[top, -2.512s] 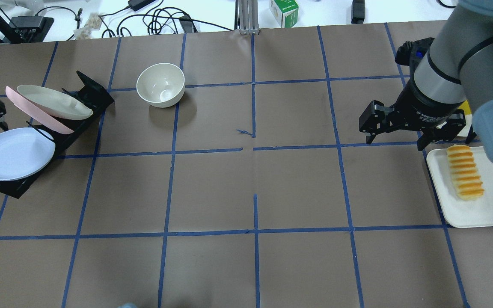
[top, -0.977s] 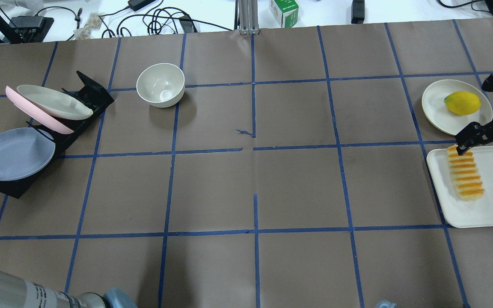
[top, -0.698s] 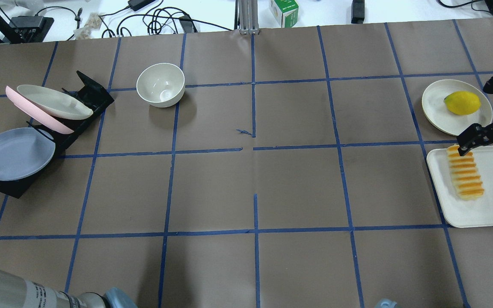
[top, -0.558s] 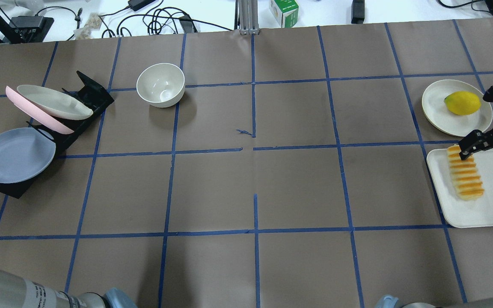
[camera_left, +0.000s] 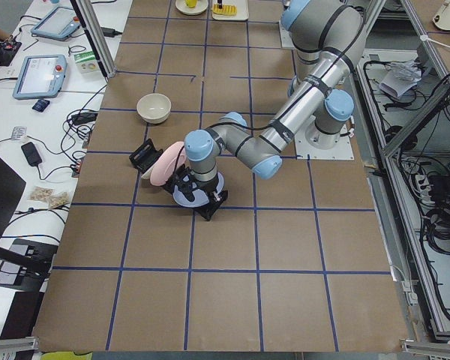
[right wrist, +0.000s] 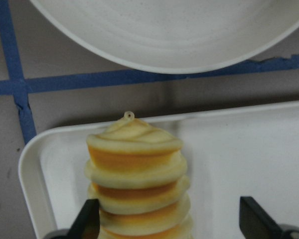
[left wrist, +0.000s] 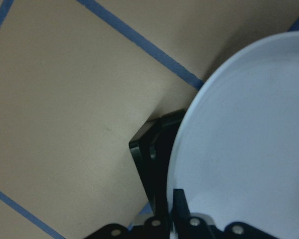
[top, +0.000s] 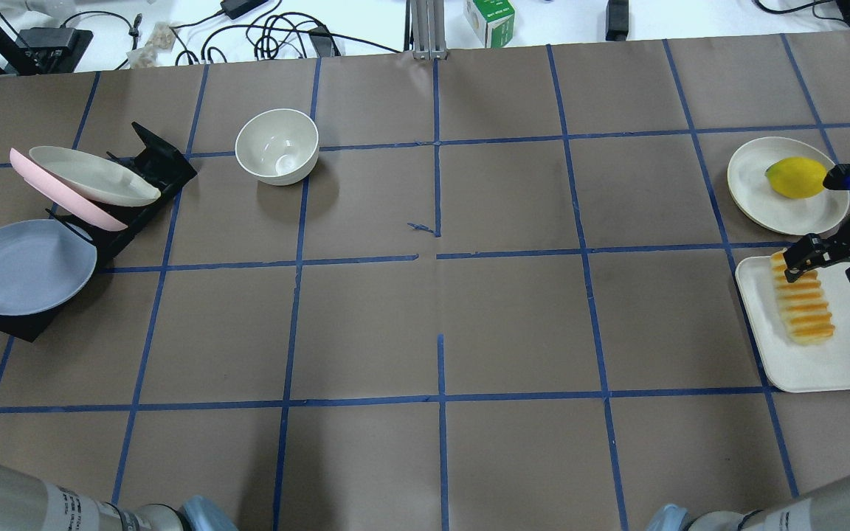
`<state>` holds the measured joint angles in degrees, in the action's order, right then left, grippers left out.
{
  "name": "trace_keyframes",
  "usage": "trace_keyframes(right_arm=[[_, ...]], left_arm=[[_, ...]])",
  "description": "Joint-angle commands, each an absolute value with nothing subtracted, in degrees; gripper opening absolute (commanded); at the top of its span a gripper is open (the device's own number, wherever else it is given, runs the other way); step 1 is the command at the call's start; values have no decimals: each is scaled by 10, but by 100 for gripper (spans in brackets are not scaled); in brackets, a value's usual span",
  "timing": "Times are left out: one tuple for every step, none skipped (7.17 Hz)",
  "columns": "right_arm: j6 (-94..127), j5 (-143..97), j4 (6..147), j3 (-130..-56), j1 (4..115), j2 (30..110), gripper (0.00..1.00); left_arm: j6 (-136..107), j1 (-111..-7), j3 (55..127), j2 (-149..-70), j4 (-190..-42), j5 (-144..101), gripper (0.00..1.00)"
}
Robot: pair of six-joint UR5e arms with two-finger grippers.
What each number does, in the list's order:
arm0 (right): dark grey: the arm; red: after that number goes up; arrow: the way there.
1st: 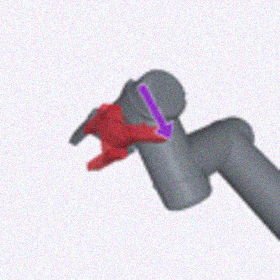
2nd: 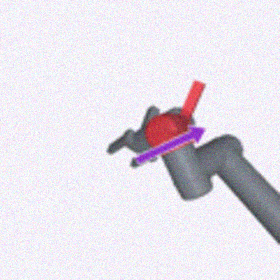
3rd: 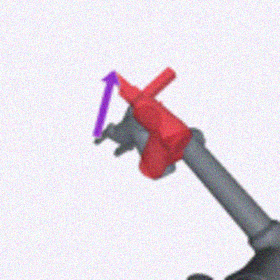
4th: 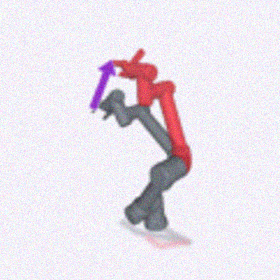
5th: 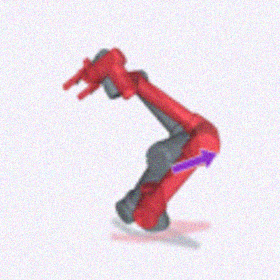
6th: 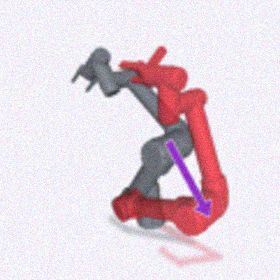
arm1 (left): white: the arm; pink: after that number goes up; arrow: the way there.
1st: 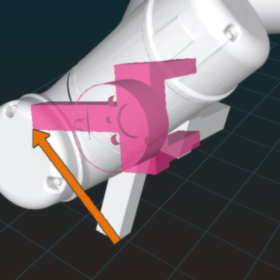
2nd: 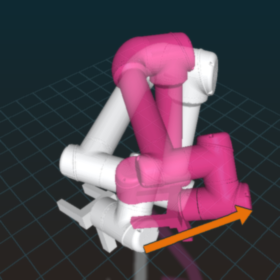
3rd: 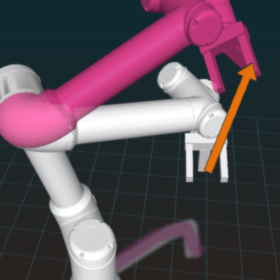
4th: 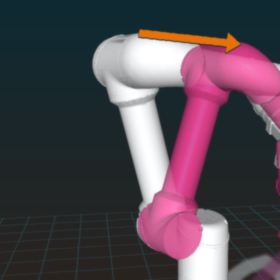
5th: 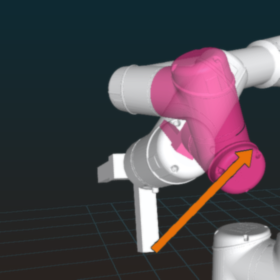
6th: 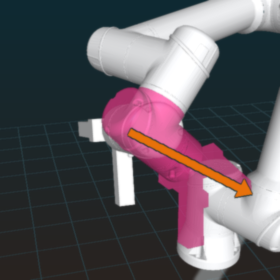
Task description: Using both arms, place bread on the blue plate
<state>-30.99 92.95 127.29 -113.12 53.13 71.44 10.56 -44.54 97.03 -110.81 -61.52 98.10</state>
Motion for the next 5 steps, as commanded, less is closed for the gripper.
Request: trace_keyframes(right_arm=[[-281, 926, 1274, -1132, 535, 704, 100], [-282, 925, 1273, -1132, 535, 700, 99], [-277, 927, 1267, -1130, 535, 700, 56], [-276, 927, 1251, -1130, 535, 703, 12], [-274, 929, 1239, -1129, 535, 705, 0]], left_arm=[[119, -468, 921, -1075, -704, 1024, 0], [126, -473, 902, -1050, -787, 1030, 0], [131, -475, 911, -1026, -868, 1077, 0], [130, -475, 907, -1000, -927, 1079, 0], [131, -478, 908, -970, -1000, 1059, 0]])
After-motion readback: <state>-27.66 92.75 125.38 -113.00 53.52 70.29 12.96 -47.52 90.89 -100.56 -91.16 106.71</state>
